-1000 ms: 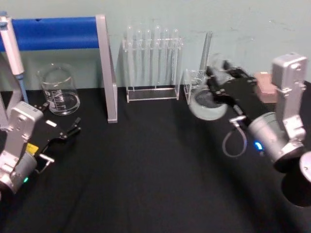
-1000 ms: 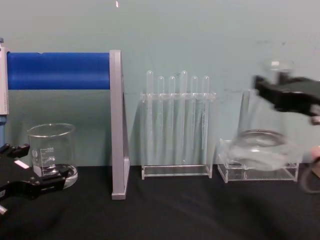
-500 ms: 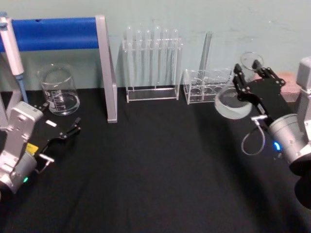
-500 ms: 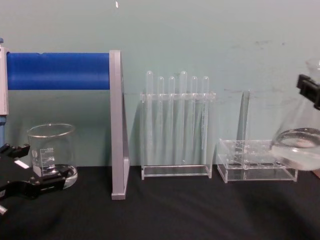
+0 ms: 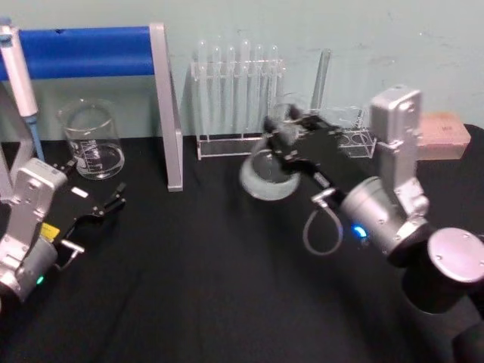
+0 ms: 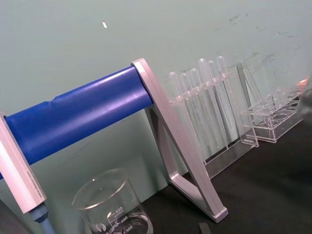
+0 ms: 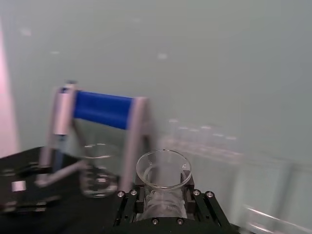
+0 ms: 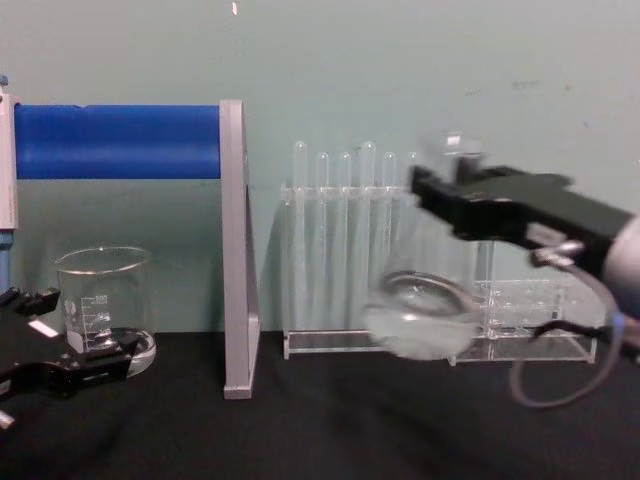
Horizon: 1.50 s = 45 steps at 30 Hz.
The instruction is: Grasp the erlenmeyer flask with one hand, shake it three times, then place it back.
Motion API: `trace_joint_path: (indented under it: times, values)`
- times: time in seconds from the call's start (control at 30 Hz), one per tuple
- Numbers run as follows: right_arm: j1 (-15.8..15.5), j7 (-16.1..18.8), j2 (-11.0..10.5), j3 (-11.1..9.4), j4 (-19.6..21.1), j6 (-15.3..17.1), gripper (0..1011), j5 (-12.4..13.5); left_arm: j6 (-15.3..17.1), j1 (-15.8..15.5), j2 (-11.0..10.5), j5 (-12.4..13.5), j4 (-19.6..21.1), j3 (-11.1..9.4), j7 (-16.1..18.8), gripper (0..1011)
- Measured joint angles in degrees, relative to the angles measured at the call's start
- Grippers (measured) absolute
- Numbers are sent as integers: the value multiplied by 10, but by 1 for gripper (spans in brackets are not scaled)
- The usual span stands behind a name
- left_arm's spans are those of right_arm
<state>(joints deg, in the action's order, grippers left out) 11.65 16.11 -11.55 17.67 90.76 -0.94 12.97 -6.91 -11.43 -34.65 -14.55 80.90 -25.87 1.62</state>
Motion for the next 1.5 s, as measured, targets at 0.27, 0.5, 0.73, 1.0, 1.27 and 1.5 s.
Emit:
trace_joint_path:
  times: [0.27,0.5,0.73,1.0,1.27,1.5]
  values:
    - [28,53,6,47,-25,-5,449,16,0,0,0,0,0,0,0,1001]
    - [37,56,6,60,-33,-8,449,23,0,0,0,0,0,0,0,1000]
    - [30,19,-3,38,-29,-9,449,20,0,0,0,0,0,0,0,1001]
    - [-3,-51,-12,-25,-5,-4,449,0,0,0,0,0,0,0,0,1001]
    - [-34,-99,-14,-74,18,5,449,-20,0,0,0,0,0,0,0,1001]
    - [-42,-107,-8,-92,23,10,449,-31,0,0,0,0,0,0,0,1001]
